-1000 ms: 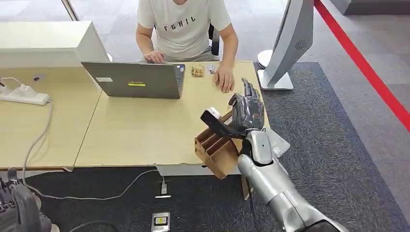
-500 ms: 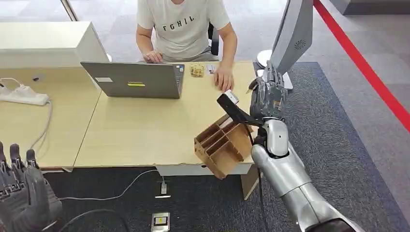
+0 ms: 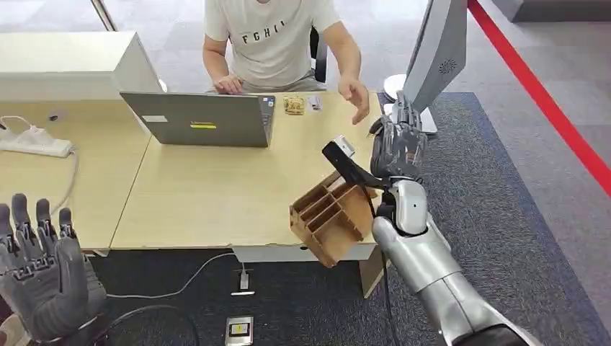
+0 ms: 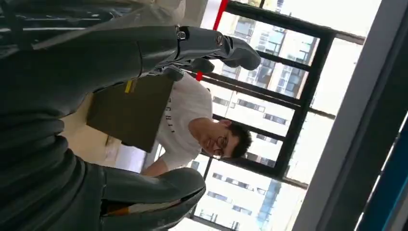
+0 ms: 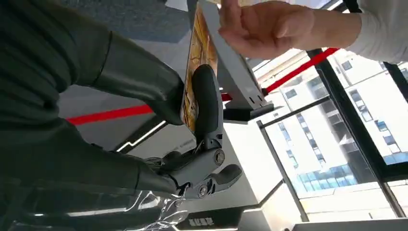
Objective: Pass the card to the sensor for recognition and then transmit it.
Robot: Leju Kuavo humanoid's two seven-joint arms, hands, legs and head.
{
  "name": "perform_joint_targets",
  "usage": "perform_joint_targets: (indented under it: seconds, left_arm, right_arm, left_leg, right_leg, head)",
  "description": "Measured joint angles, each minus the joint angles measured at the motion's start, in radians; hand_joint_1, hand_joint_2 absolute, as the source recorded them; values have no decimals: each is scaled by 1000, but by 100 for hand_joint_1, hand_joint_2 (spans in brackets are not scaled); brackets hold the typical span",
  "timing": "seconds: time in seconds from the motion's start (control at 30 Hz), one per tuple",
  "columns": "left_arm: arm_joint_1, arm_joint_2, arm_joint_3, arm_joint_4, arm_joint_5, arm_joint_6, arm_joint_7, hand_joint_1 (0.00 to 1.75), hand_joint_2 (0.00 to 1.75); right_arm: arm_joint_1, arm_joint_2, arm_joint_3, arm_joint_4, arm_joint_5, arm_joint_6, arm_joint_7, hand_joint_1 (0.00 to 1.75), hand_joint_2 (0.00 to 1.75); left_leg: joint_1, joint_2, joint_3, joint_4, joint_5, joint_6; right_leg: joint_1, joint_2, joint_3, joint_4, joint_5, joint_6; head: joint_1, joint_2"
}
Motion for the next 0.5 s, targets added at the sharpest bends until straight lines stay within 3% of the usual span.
perform_joint_targets:
  seconds: [0.5]
  left_arm:
    - [-13, 6, -16, 13, 1, 0, -3, 0, 175]
  right_arm:
    - [-18, 48, 6, 74, 24, -5, -6, 175, 175]
  left_leg:
    - [0, 0, 0, 0, 0, 0]
  right_leg:
    - [0, 0, 0, 0, 0, 0]
  head:
    - [0, 0]
